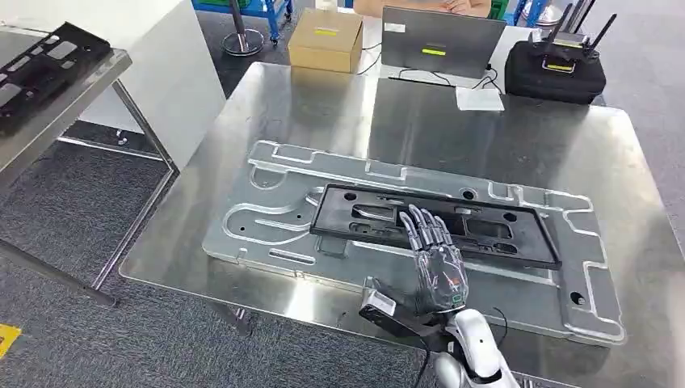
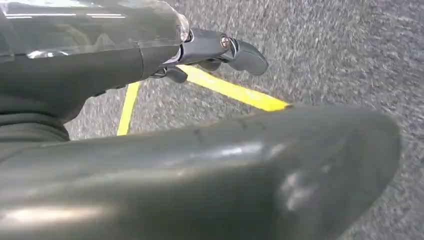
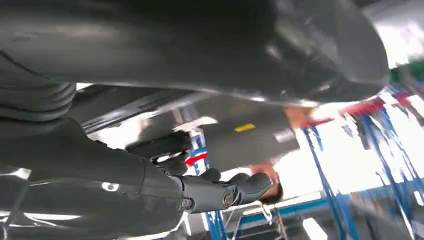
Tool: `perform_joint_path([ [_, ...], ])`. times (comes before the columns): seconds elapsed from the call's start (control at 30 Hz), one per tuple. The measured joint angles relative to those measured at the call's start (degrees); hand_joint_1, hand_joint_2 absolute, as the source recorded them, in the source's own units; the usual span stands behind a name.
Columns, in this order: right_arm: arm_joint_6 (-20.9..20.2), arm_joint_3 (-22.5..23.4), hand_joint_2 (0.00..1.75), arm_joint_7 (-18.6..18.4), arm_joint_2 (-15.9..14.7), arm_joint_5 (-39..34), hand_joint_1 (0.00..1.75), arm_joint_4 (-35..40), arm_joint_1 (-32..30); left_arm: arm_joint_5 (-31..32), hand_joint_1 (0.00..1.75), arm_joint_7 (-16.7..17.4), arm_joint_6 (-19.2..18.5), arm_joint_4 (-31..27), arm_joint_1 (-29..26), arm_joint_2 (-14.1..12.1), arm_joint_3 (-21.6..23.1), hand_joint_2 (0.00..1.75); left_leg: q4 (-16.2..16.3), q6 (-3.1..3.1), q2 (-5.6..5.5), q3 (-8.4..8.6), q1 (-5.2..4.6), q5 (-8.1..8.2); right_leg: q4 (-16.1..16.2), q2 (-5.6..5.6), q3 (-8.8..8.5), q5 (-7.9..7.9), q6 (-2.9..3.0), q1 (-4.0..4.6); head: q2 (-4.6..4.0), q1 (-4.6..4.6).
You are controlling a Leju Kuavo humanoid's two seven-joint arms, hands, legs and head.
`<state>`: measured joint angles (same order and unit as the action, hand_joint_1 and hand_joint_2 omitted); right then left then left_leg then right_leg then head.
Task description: Take the parts from the cabinet and place them on the table.
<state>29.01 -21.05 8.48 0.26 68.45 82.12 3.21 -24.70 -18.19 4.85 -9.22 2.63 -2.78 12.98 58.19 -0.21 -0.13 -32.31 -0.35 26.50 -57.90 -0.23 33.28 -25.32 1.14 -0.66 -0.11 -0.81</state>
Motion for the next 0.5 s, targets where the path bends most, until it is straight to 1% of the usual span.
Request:
perform_joint_path([
  [0.03, 0.87, -0.74, 0.00, 1.15, 0.74, -2.08, 0.00, 1.82, -0.64, -0.13, 0.00, -0.11, -0.17, 0.00, -0.08, 0.11, -0.02, 0.00, 2.07, -0.40, 0.03, -0.76, -0.01, 2.17, 0.07, 0.02, 0.21, 0.19, 0.32, -0.09, 0.00, -0.35],
  [0.1, 2.43, -2.45, 0.00, 2.82, 1.97, -5.24, 0.00, 5.75, -2.31, -0.53, 0.00, -0.15, -0.22, 0.00, -0.10, 0.13, -0.20, 0.00, 10.80, -1.08, 0.04, -4.05, 0.53, 7.53, 0.00, -0.07, 0.81, 0.48, 0.58, -0.01, 0.00, -0.42],
  [0.13, 3.39, -3.30, 0.00, 3.58, 2.29, -6.14, 0.00, 7.63, -3.16, -0.61, 0.00, -0.26, -0.22, 0.00, -0.14, 0.13, -0.37, 0.00, 14.90, -1.28, 0.04, -5.50, 0.64, 9.39, -0.11, -0.14, 1.15, 0.65, 0.56, 0.01, 0.00, -0.42],
  [0.17, 4.31, -4.26, 0.00, 4.26, 2.58, -7.12, 0.00, 9.64, -3.99, -0.85, 0.00, -0.26, -0.22, 0.00, -0.21, 0.13, -0.57, 0.00, 17.15, -1.41, 0.04, -6.03, 0.71, 10.02, -0.30, -0.17, 1.56, 0.84, 0.52, 0.00, 0.00, -0.44],
  [0.2, 5.24, -5.26, 0.00, 4.84, 2.86, -8.25, 0.00, 11.91, -4.89, -0.98, 0.00, -0.28, -0.22, 0.00, -0.23, 0.15, -0.83, 0.00, 16.12, -1.43, 0.05, -4.99, 0.82, 9.11, -0.53, -0.16, 1.97, 0.99, 0.40, -0.03, 0.00, -0.44],
  [0.23, 6.08, -5.99, 0.00, 5.38, 3.01, -9.37, 0.00, 13.66, -5.59, -1.09, 0.00, -0.31, -0.13, 0.00, -0.33, 0.15, -0.98, 0.00, 12.67, -1.39, 0.05, -2.80, 0.92, 7.34, -0.76, -0.12, 2.32, 1.13, 0.29, -0.03, 0.00, -0.44],
  [0.27, 7.00, -6.73, 0.00, 5.88, 3.15, -10.53, 0.00, 15.72, -6.24, -1.20, 0.00, -0.33, -0.11, 0.00, -0.35, 0.15, -1.09, 0.00, 7.25, -1.28, 0.04, 0.48, 0.97, 5.12, -0.95, -0.05, 2.62, 1.29, 0.13, -0.05, 0.00, -0.44],
  [0.3, 7.74, -7.41, 0.00, 6.34, 3.25, -11.52, 0.00, 17.60, -6.69, -1.33, 0.00, -0.37, -0.02, 0.00, -0.32, 0.15, -1.25, 0.00, 1.88, -1.12, 0.02, 3.81, 1.00, 3.44, -1.12, 0.00, 2.81, 1.49, -0.10, -0.06, 0.00, -0.44],
  [0.33, 8.41, -8.01, 0.00, 7.09, 3.30, -13.07, 0.00, 19.35, -7.10, -1.59, 0.00, -0.37, 0.02, 0.00, -0.19, 0.15, -1.38, 0.00, -1.36, -0.93, -0.08, 5.07, 0.88, 4.20, -1.21, -0.01, 2.94, 1.76, -0.48, 0.08, 0.00, -0.44],
  [0.37, 9.07, -8.68, 0.00, 7.96, 3.30, -15.30, 0.00, 21.14, -7.60, -1.79, 0.00, -0.44, 0.13, 0.00, -0.25, 0.18, -1.46, 0.00, -1.25, -0.52, -0.15, 4.77, 0.49, 3.26, -1.22, -0.02, 2.99, 2.03, -0.90, 0.19, 0.00, -0.31],
  [0.43, 10.16, -9.96, 0.00, 9.76, 3.30, -20.04, 0.00, 24.46, -8.80, -2.18, 0.00, -0.44, 0.39, 0.00, -0.32, 0.24, -1.79, 0.00, -0.95, 0.09, -0.19, 4.40, 0.23, 2.88, -0.83, -0.06, 2.95, 2.76, -1.74, -0.08, 0.00, -0.33],
  [0.47, 10.44, -10.49, 0.00, 10.79, 3.30, -22.75, 0.00, 26.08, -9.49, -2.38, 0.00, -0.44, 0.53, 0.00, -0.34, 0.26, -1.99, 0.00, -1.15, 0.56, -0.18, 4.29, 0.20, 2.32, -0.58, 0.00, 2.89, 3.25, -2.17, -0.01, -0.02, -0.37],
  [0.5, 10.69, -10.88, 0.00, 11.74, 3.25, -24.70, 0.00, 27.47, -10.09, -2.43, 0.00, -0.41, 0.55, 0.00, -0.42, 0.42, -2.21, 0.00, -1.70, 1.03, 0.18, 3.90, 0.74, 1.43, -0.94, 0.14, 3.23, 2.82, -2.51, -0.20, 0.00, -0.31],
])
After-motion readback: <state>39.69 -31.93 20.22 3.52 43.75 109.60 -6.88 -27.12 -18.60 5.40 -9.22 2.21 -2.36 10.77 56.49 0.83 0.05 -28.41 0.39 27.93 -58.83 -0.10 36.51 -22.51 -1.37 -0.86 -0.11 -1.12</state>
